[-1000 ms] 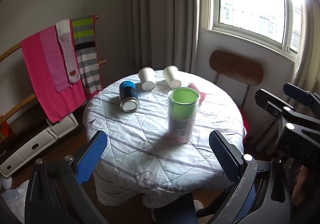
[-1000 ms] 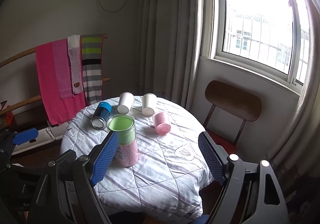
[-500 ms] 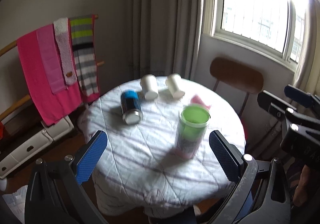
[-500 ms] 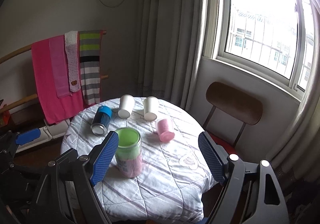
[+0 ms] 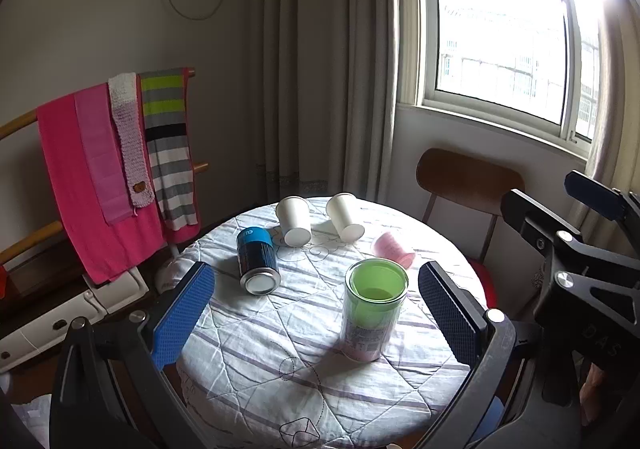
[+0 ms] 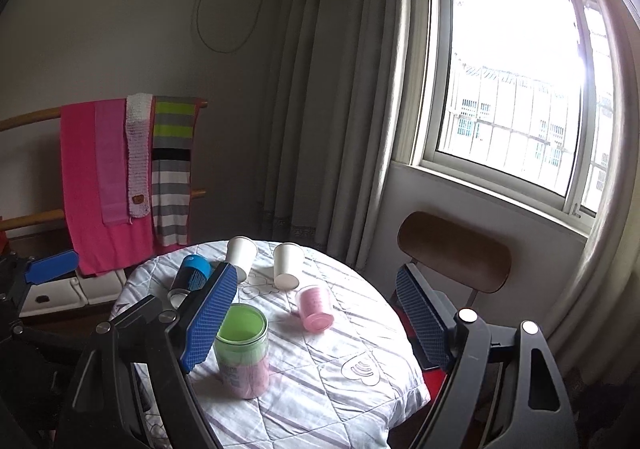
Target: Flip cup upright
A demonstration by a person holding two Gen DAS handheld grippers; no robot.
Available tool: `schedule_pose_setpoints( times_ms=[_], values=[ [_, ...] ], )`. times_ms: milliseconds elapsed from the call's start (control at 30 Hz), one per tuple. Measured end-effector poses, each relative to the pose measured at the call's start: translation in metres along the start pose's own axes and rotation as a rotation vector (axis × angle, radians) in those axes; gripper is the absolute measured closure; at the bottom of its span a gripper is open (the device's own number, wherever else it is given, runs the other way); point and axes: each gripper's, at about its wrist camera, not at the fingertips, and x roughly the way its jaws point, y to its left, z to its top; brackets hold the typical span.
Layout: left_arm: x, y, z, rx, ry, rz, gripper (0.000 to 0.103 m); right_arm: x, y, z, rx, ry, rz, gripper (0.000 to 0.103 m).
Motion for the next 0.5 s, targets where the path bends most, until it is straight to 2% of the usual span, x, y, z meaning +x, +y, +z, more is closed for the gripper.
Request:
schedule_pose_setpoints(
  times_ms=[500],
  values=[
    [0.004, -0.002, -0.002, 0.001, 0.027, 0.025, 0.0, -0.002, -0.014, -0.004, 0.034, 0.015, -0.017, 0.02]
  ],
)
